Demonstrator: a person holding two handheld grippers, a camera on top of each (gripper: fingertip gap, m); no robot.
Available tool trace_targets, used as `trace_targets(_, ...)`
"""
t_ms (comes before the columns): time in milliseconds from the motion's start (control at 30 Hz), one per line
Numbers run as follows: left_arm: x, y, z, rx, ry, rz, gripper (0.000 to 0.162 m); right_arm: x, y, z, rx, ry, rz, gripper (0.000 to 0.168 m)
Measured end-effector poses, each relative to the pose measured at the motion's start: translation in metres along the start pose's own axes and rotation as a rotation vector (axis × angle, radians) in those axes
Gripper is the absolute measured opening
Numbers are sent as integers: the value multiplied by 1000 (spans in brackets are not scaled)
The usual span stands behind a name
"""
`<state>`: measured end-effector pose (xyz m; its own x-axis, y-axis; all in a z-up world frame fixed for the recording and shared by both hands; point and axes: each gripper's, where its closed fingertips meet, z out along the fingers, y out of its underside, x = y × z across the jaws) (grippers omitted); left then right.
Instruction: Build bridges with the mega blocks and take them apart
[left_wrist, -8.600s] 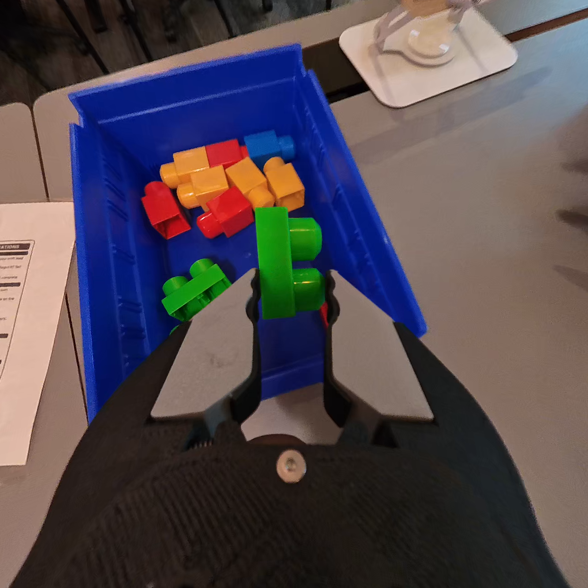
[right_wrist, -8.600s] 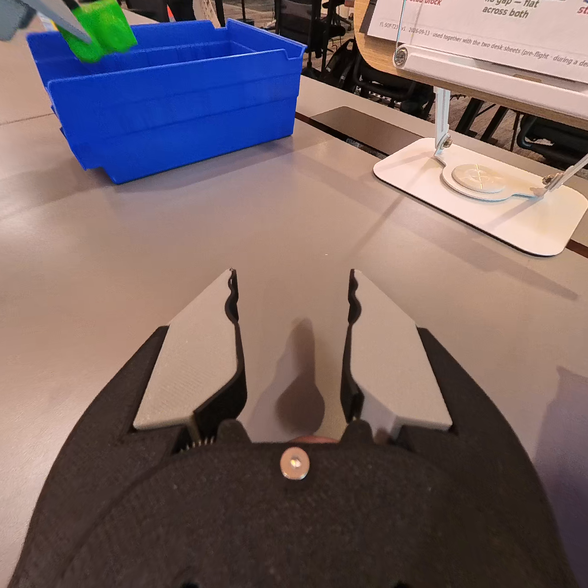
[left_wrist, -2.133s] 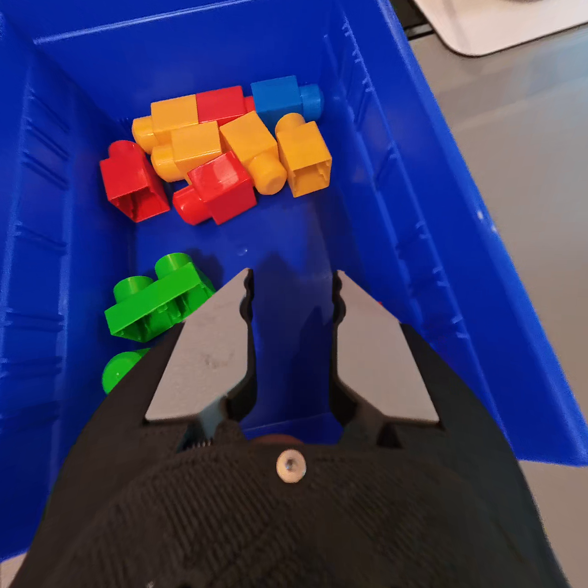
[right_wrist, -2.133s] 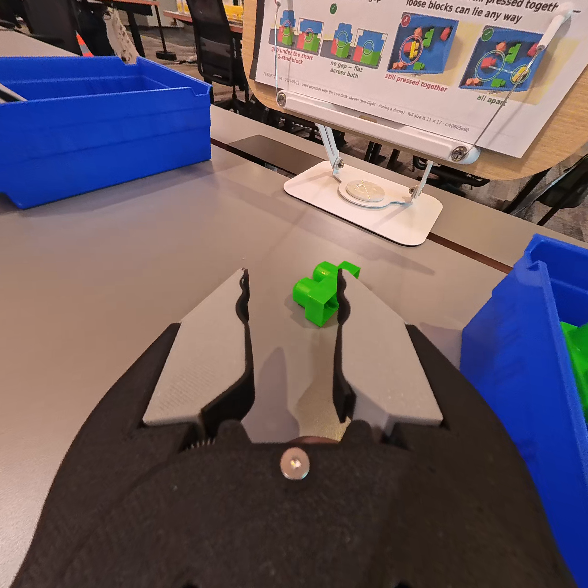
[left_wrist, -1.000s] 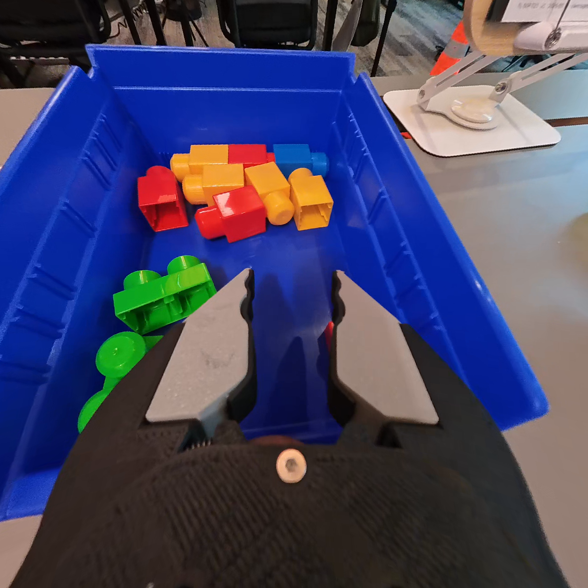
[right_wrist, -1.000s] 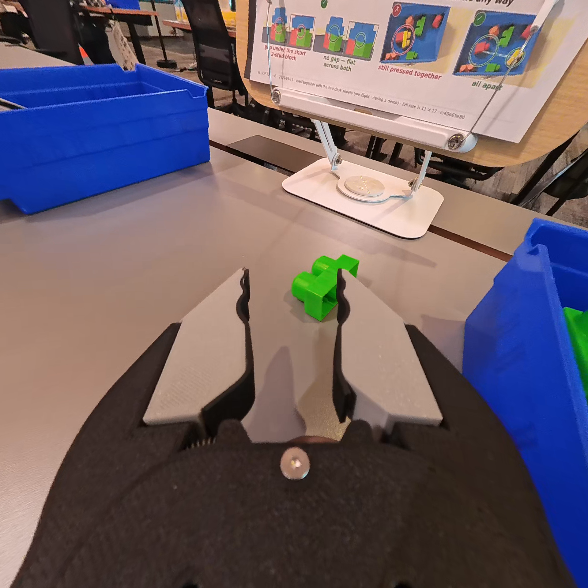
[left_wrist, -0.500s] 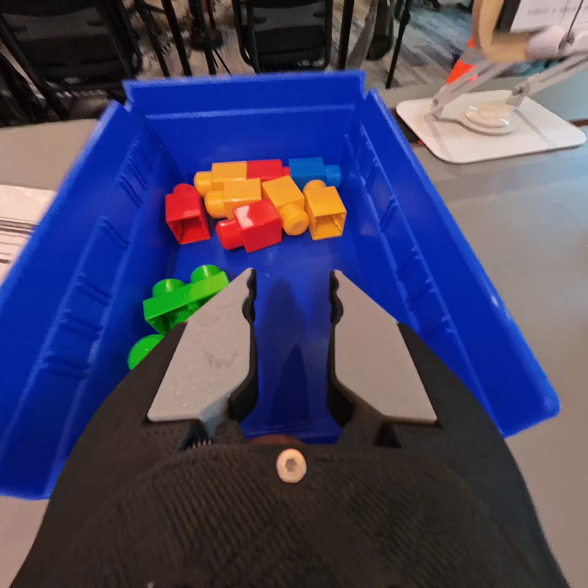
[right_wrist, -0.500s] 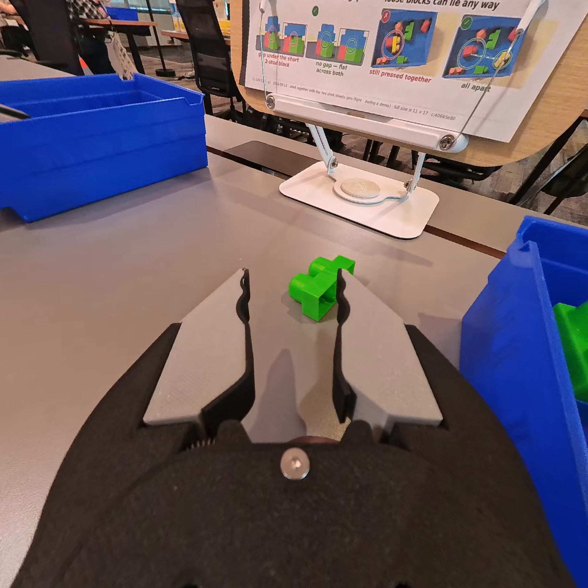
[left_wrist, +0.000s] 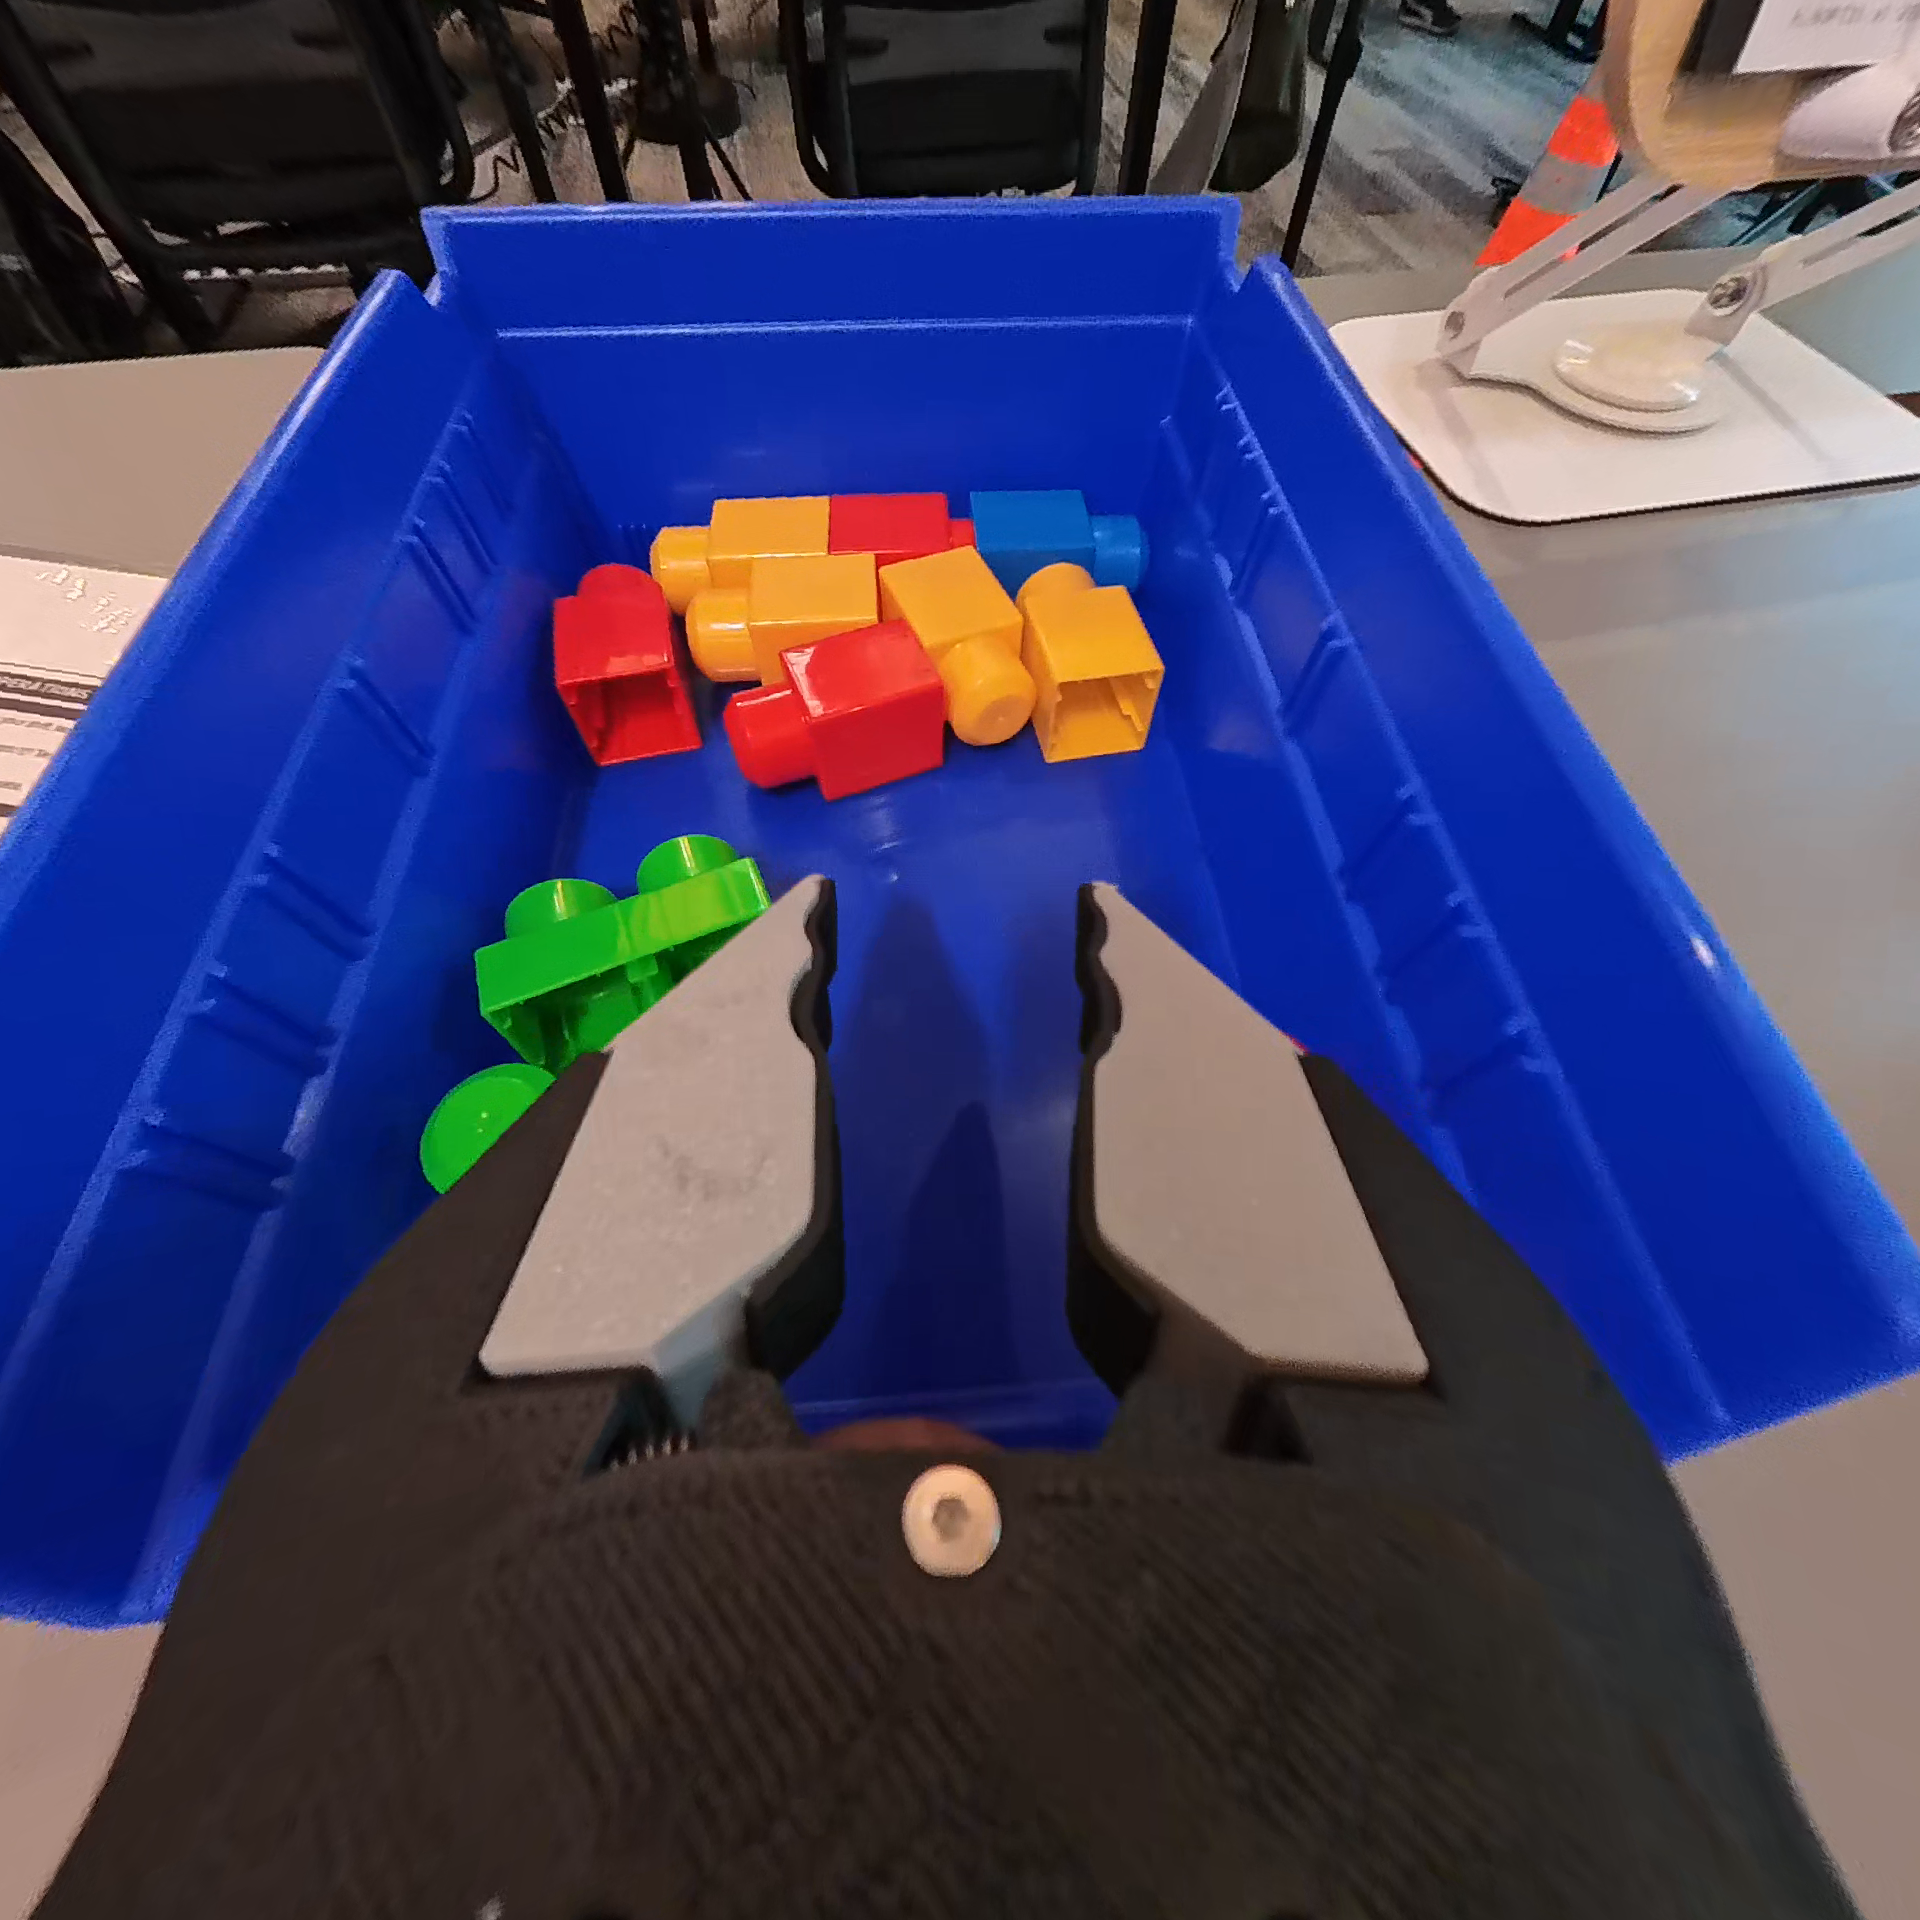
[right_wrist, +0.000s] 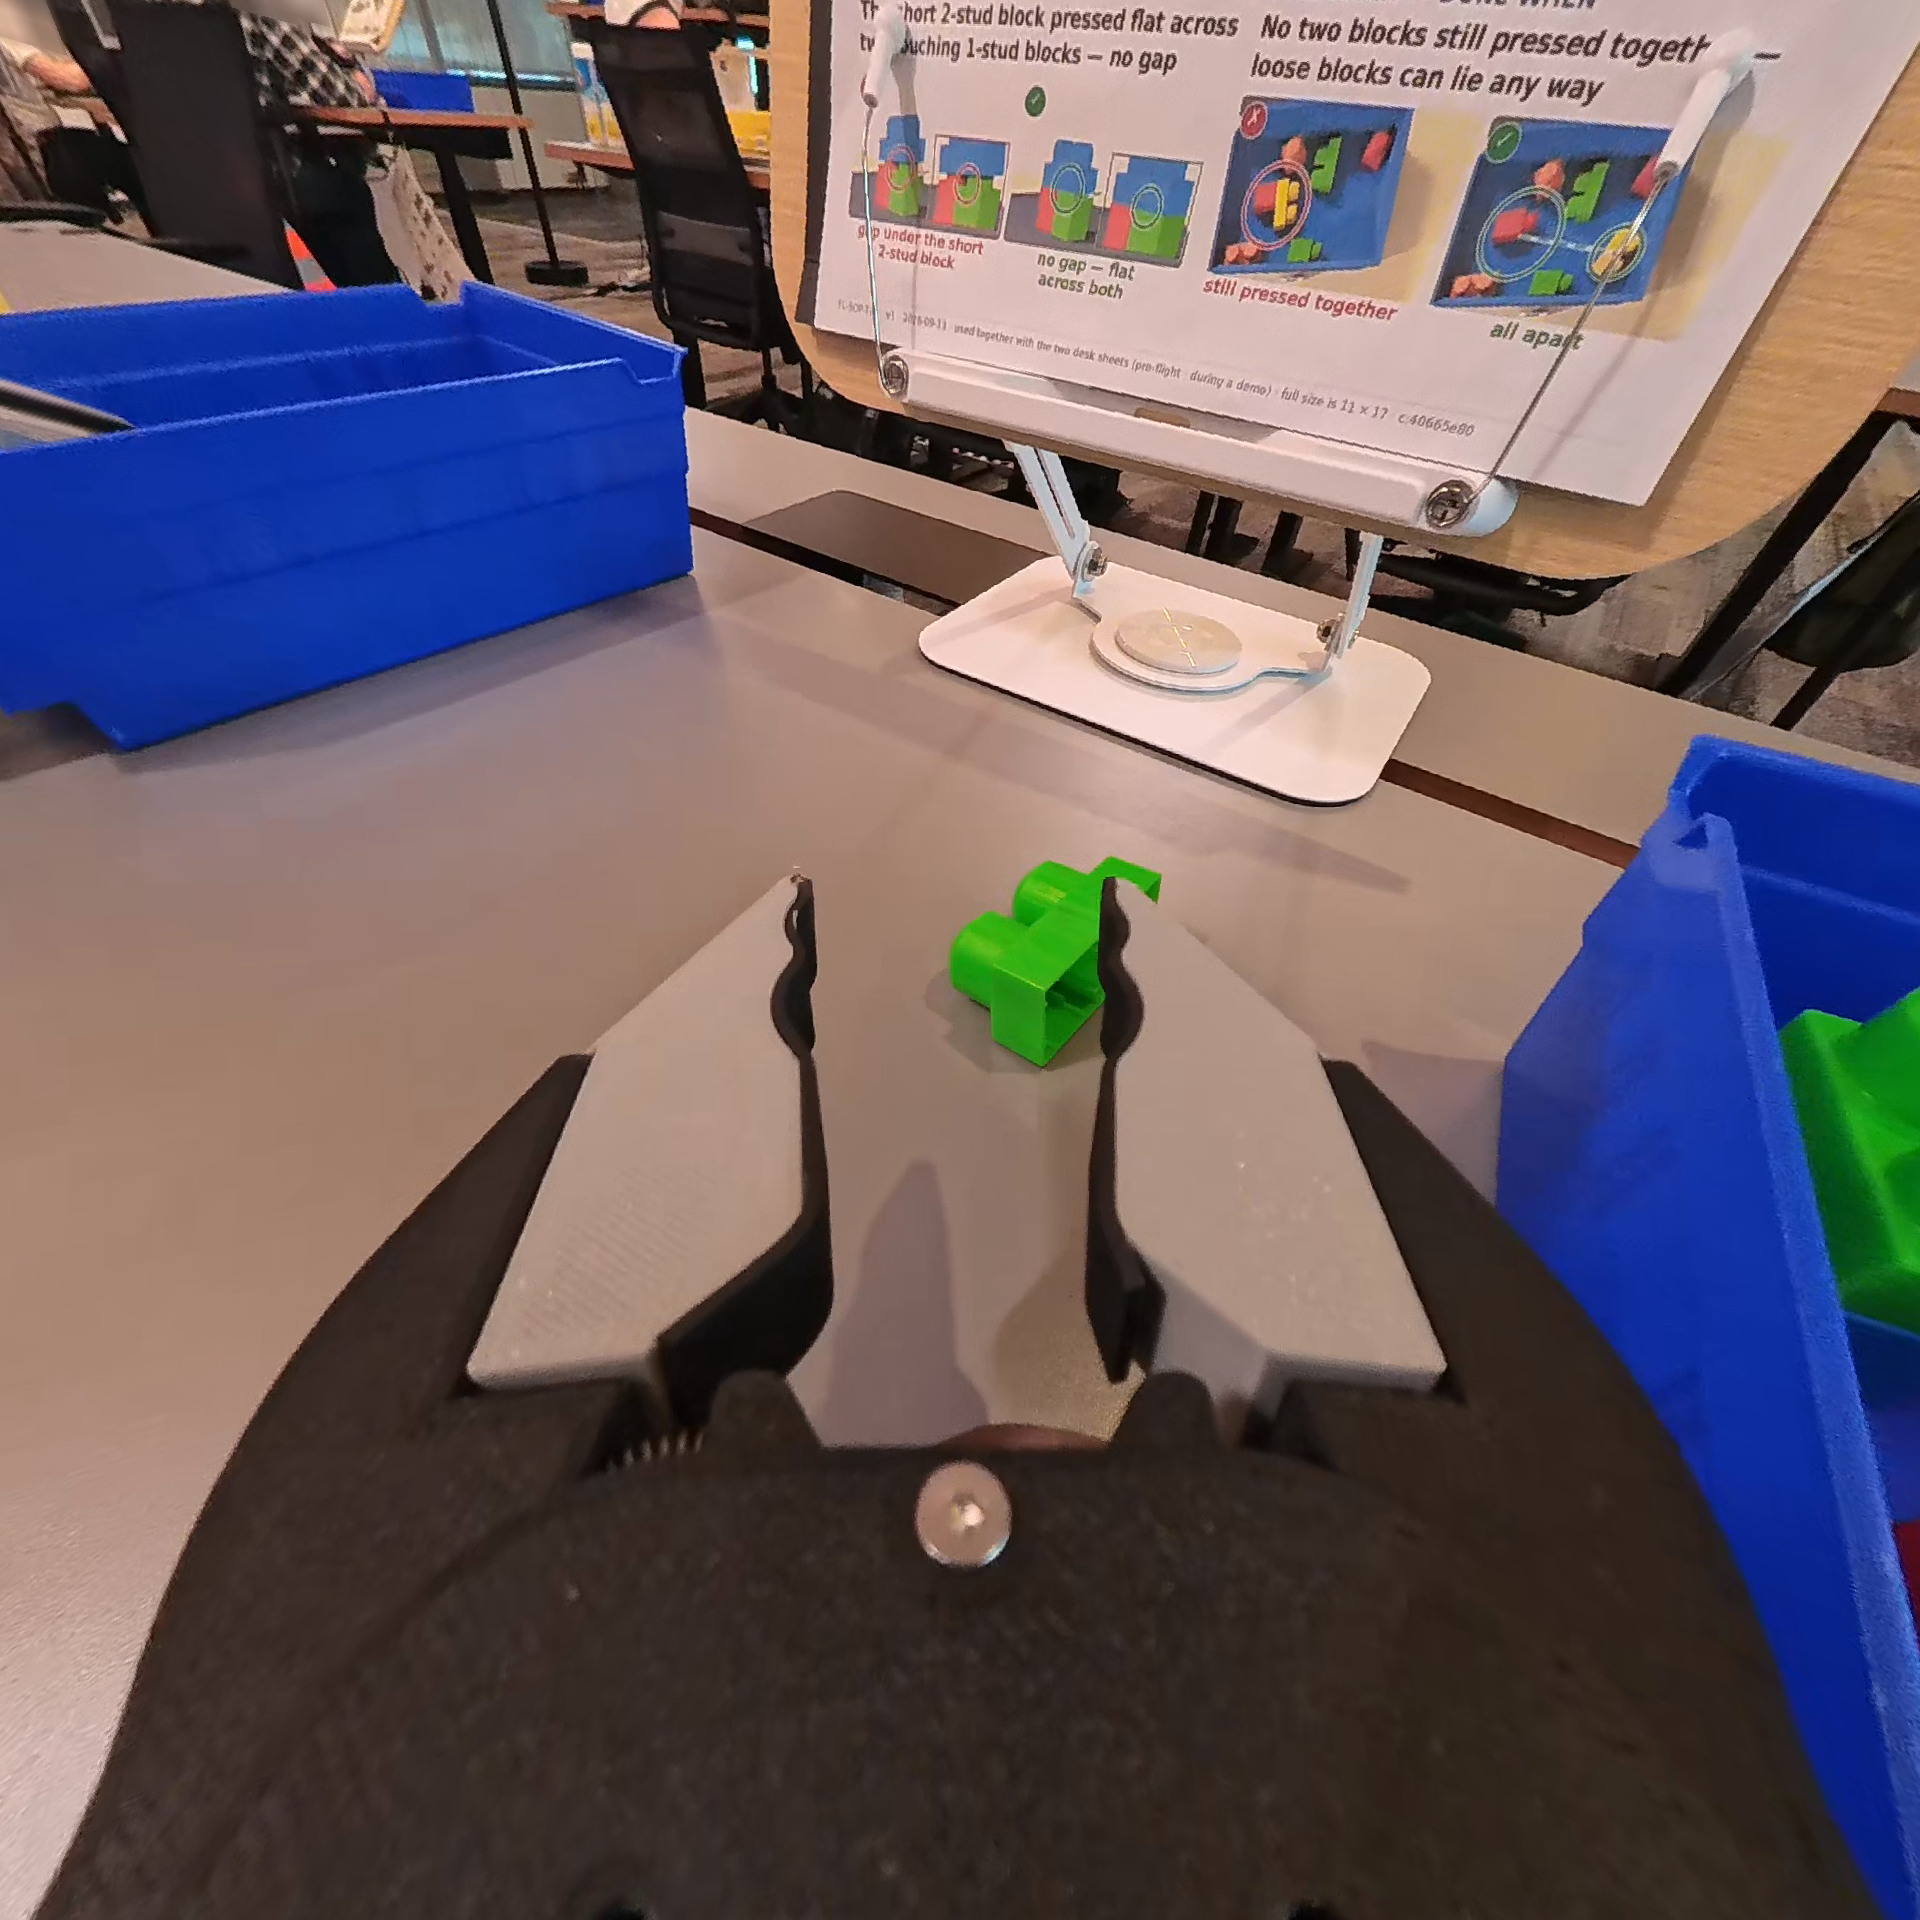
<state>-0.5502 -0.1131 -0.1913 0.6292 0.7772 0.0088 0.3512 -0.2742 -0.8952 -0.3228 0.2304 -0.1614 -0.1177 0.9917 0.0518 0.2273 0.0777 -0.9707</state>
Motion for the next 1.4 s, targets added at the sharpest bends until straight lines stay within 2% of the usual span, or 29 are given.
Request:
trace_targets(567,-2,-3,-5,10,11,-12,45,-1,-1,-1,3,3,-6,52)
trace_targets(800,-31,-11,-24,-7,71,-142,50,-1,-5,-2,20,-2,2,52)
trace_targets(933,-48,-7,-26,-111,72,-134,59,-9,-8,-1,22,-24,-12,52)
trace_targets(1067,-53,-3,-11,-197,46,-73,59,-19,-8,0,17,-38,-52,52)
trace_targets(1167,-46,9,4,-328,70,-29,52,-23,-7,1,10,-37,-77,52)
trace_targets(1267,-49,17,18,-425,47,-33,52,-23,-8,1,14,-42,-69,52)
trace_targets(1400,-54,20,30,-487,-1,-13,53,-23,-9,0,17,-49,-56,52)
